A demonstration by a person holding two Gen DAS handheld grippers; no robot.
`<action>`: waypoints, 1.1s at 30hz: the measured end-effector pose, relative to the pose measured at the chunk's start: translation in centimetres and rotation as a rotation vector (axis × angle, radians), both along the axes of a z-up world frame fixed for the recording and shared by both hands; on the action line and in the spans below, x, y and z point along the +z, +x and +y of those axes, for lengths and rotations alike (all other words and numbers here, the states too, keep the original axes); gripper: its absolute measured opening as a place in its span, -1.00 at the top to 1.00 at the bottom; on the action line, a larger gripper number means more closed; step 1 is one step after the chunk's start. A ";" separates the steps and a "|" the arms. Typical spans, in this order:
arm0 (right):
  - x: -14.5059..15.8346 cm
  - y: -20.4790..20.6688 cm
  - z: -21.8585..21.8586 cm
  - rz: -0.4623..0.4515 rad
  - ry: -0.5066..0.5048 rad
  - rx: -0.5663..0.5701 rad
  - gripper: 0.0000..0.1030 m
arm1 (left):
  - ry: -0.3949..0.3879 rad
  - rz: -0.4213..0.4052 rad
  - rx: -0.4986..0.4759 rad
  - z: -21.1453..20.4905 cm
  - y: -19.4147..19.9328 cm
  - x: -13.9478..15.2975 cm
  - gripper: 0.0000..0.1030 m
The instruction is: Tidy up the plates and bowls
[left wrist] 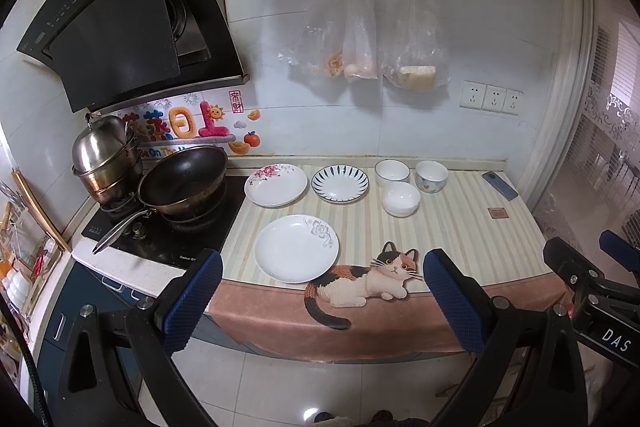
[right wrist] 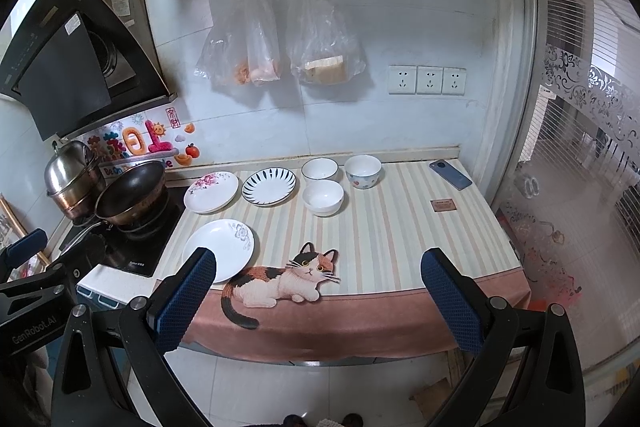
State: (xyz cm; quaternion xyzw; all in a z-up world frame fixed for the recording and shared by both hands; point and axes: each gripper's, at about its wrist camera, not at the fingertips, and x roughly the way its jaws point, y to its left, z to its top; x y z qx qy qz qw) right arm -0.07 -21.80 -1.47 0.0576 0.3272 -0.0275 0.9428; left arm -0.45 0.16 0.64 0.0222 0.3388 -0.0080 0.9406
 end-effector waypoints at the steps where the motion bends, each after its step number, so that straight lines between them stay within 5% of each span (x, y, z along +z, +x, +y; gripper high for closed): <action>1: 0.0 -0.1 0.0 -0.001 -0.001 0.001 -1.00 | 0.000 0.000 0.000 0.0 0.0 0.0 -1.00; 33: -0.2 -0.4 0.4 -0.001 0.001 0.005 -1.00 | -0.002 -0.007 0.001 -0.2 -0.7 0.5 -1.00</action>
